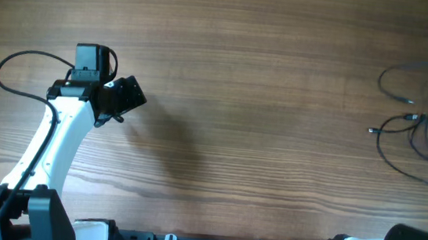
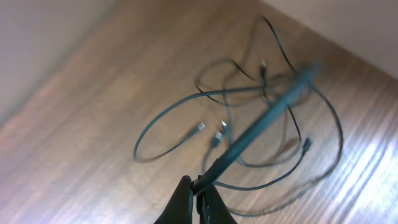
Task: Untangle cables
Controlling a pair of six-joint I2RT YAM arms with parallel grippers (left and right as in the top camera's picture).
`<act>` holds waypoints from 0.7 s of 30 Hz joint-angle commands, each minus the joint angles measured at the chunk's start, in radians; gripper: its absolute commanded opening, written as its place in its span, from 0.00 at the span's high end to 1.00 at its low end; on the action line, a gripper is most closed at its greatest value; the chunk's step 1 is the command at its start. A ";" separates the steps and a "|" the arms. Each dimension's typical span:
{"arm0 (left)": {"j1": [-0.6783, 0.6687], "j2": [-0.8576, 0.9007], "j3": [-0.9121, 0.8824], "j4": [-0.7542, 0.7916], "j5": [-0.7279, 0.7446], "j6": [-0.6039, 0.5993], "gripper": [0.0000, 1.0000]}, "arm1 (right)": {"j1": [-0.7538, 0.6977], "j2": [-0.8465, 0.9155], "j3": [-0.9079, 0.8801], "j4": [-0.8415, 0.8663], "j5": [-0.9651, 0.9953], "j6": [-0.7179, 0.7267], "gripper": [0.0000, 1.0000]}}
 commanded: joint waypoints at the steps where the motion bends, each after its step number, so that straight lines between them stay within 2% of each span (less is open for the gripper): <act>1: 0.005 -0.002 -0.007 0.002 0.012 -0.009 0.12 | -0.065 0.009 -0.013 0.000 0.007 0.072 0.96; 5: 0.005 -0.002 -0.007 0.003 0.012 -0.009 0.12 | -0.120 0.008 -0.012 0.010 -0.003 0.082 0.96; 12: 0.005 -0.002 -0.007 0.003 0.012 -0.009 0.12 | -0.149 0.011 -0.012 0.109 -0.237 0.071 0.96; 19: 0.005 -0.002 -0.007 0.002 0.012 -0.009 0.12 | -0.149 0.074 -0.012 0.192 -0.238 0.075 0.96; 21: 0.005 -0.002 -0.007 0.002 0.013 -0.010 0.12 | -0.149 0.104 -0.012 0.215 -0.238 0.078 0.90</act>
